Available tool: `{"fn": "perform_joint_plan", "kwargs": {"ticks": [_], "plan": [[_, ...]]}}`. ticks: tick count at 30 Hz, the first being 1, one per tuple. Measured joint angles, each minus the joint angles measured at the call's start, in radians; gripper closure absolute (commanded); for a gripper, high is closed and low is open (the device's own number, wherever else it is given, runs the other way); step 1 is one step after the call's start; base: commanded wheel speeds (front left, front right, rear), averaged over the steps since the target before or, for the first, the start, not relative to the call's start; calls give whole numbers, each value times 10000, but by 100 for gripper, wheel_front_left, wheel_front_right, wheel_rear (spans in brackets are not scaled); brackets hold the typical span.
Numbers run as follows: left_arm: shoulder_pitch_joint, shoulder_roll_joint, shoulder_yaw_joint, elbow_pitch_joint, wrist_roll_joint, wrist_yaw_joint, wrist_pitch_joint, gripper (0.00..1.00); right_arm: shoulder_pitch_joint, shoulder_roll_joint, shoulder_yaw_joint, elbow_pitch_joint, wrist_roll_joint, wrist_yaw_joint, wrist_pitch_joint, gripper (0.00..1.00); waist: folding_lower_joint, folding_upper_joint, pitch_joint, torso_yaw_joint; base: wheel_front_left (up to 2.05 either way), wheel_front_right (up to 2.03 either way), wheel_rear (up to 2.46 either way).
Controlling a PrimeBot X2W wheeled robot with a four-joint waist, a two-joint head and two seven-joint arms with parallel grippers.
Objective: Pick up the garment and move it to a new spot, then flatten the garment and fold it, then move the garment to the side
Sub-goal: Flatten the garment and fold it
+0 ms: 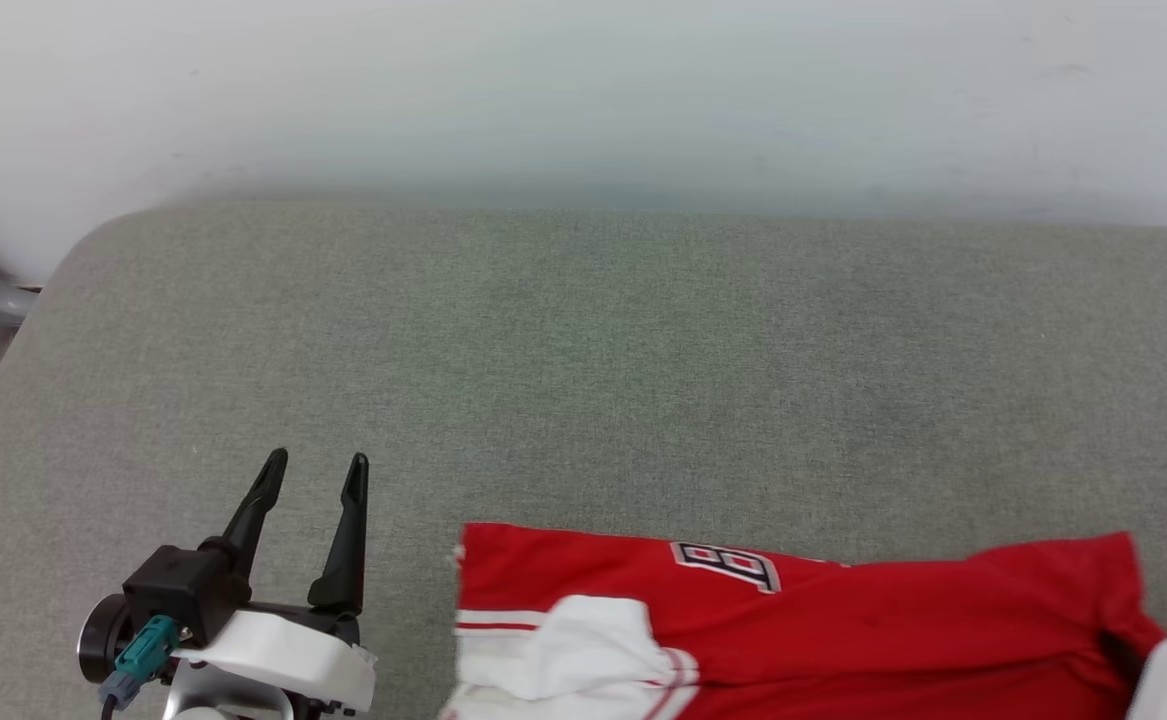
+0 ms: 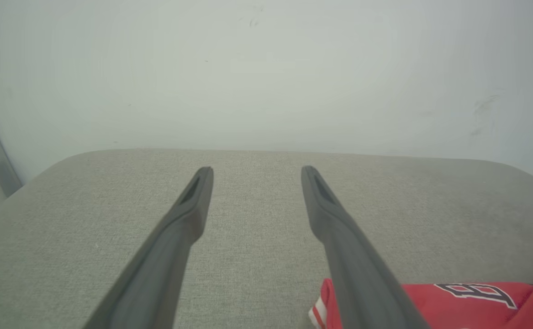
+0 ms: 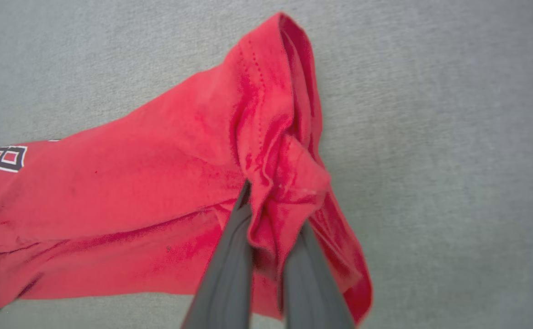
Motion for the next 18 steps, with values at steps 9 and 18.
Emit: {"fn": "perform_joint_plan", "kwargs": {"ticks": [9, 18], "plan": [[7, 79, -67, -42, 167, 84, 0, 0, 67, 17, -1987, -278, 36, -2, 665, 100, 0, 0, -48, -125, 0, 0, 0], [22, 100, -249, -111, 230, 125, 123, 0, -67, 821, -978, -293, 4707, -2, 2803, 100, 0, 0, -146, 9, 0, 0, 0]]}}
